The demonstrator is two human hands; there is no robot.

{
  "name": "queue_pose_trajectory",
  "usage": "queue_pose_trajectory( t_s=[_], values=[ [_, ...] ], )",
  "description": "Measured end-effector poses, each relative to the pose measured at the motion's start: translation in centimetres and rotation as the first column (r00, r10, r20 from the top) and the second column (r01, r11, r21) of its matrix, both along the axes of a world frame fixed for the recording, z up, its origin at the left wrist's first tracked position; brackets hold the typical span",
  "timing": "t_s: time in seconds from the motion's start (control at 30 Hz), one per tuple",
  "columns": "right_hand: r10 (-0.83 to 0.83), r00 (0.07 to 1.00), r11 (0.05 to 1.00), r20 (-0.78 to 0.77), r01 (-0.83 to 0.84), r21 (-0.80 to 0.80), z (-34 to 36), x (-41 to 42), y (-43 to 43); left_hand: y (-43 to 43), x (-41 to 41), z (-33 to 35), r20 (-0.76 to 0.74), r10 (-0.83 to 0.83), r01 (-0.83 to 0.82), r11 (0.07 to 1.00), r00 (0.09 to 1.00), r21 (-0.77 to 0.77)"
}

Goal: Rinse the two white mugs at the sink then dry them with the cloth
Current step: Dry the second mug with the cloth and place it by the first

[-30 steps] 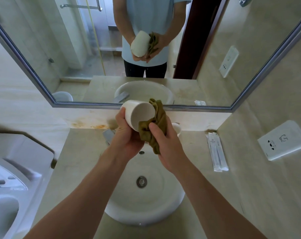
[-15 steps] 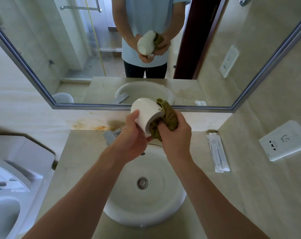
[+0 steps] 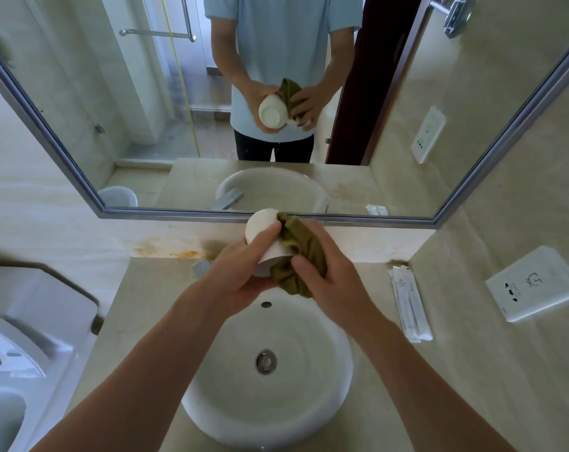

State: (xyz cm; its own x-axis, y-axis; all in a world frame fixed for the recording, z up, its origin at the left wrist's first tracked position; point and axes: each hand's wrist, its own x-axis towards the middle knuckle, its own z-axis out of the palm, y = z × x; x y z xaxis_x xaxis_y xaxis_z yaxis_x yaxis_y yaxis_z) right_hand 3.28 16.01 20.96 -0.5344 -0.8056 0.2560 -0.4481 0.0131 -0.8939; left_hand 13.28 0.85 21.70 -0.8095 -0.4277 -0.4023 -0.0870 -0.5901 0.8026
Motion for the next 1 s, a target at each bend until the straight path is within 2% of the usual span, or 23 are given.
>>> queue_pose_trajectory(
  t_s=[0.1, 0.2, 0.3, 0.37, 0.43, 0.53, 0.57, 0.63, 0.67, 0.73, 0.83, 0.9, 1.0],
  values=[
    [-0.046, 0.976, 0.998, 0.215, 0.038, 0.044, 2.2, -0.4, 0.1, 0.2, 0.3, 0.5, -0.051, -0.052, 0.051, 0.998, 0.997, -0.019],
    [-0.070, 0.961, 0.996, 0.268, 0.054, 0.067, 4.1, -1.3, -0.2, 0.2, 0.8, 0.9, -0.087, -0.128, 0.122, 0.990, 0.988, -0.071],
    [-0.014, 0.994, 0.997, 0.113, 0.005, 0.077, 5.6, -1.9, -0.6, 0.4, 1.0, 1.2, -0.041, -0.260, 0.242, 0.935, 0.965, -0.259],
    [0.092, 0.993, 0.984, -0.069, -0.080, 0.159, 6.7, -2.3, -0.8, 0.6, 1.2, 1.4, 0.036, -0.319, 0.300, 0.838, 0.947, -0.455],
    [0.223, 0.963, 0.939, -0.150, -0.171, 0.298, 7.9, -2.7, -1.0, 0.6, 1.4, 2.0, 0.116, -0.320, 0.320, 0.711, 0.940, -0.626],
    [0.279, 0.960, 0.890, -0.030, -0.247, 0.385, 8.8, -3.9, -1.7, 0.1, 1.4, 2.5, 0.226, -0.359, 0.393, 0.511, 0.906, -0.764],
    [0.259, 0.964, 0.897, 0.057, -0.262, 0.356, 8.9, -4.2, -1.9, 0.0, 1.4, 2.8, 0.260, -0.373, 0.423, 0.467, 0.890, -0.777],
    [0.199, 0.931, 0.922, 0.305, -0.284, 0.263, 8.2, -4.8, -2.2, -0.3, 1.4, 3.4, 0.294, -0.394, 0.458, 0.434, 0.871, -0.776],
    [0.179, 0.877, 0.934, 0.445, -0.294, 0.203, 7.8, -5.0, -2.0, -0.5, 1.5, 3.6, 0.279, -0.404, 0.454, 0.447, 0.871, -0.771],
    [0.185, 0.745, 0.956, 0.641, -0.288, 0.060, 6.2, -5.2, -1.8, -0.8, 1.8, 3.5, 0.185, -0.428, 0.416, 0.548, 0.885, -0.726],
    [0.133, 0.622, 0.986, 0.771, -0.159, -0.041, 4.5, -4.5, -1.3, -1.0, 2.2, 2.3, 0.024, -0.406, 0.342, 0.735, 0.914, -0.585],
    [0.074, 0.584, 0.997, 0.808, -0.069, -0.041, 3.1, -3.9, -0.9, -1.1, 2.0, 1.1, -0.026, -0.334, 0.284, 0.837, 0.942, -0.468],
    [0.025, 0.634, 1.000, 0.773, -0.015, -0.020, 1.0, -3.3, 0.1, -1.2, 1.3, -0.9, -0.074, -0.179, 0.158, 0.961, 0.981, -0.229]
  ],
)
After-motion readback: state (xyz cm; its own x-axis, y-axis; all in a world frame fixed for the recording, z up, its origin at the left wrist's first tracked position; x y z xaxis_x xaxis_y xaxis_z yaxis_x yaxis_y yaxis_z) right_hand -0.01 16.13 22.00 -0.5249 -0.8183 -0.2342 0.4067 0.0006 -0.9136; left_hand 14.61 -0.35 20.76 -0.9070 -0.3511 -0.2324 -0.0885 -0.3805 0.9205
